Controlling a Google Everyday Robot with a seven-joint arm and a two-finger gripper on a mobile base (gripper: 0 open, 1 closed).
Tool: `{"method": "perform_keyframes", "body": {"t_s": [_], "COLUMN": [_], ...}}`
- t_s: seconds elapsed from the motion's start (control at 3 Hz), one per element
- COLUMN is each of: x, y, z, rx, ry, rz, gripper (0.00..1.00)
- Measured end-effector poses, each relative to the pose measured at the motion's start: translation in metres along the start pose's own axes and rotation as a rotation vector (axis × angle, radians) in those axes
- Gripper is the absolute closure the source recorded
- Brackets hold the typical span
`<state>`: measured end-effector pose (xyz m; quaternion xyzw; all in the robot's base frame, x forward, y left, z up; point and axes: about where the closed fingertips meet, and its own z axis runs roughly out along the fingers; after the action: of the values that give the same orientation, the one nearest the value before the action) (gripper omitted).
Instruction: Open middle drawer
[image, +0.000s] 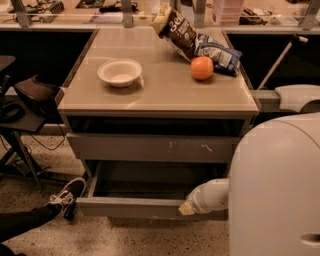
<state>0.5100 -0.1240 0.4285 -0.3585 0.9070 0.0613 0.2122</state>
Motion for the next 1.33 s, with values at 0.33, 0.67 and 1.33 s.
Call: {"method": "perform_keyframes", "body": {"t_s": [0.33,0.67,1.33], "x": [0.006,0.012,0.018], "y": [0.006,0.012,0.018], "z": [-0.005,-0.011,-0.017], "rx": [0.002,0.007,0.013], "ry": [0.005,0.009,0.013], "rz": [0.004,0.010,0.019], "gripper": [1.00,1.00,1.00]}}
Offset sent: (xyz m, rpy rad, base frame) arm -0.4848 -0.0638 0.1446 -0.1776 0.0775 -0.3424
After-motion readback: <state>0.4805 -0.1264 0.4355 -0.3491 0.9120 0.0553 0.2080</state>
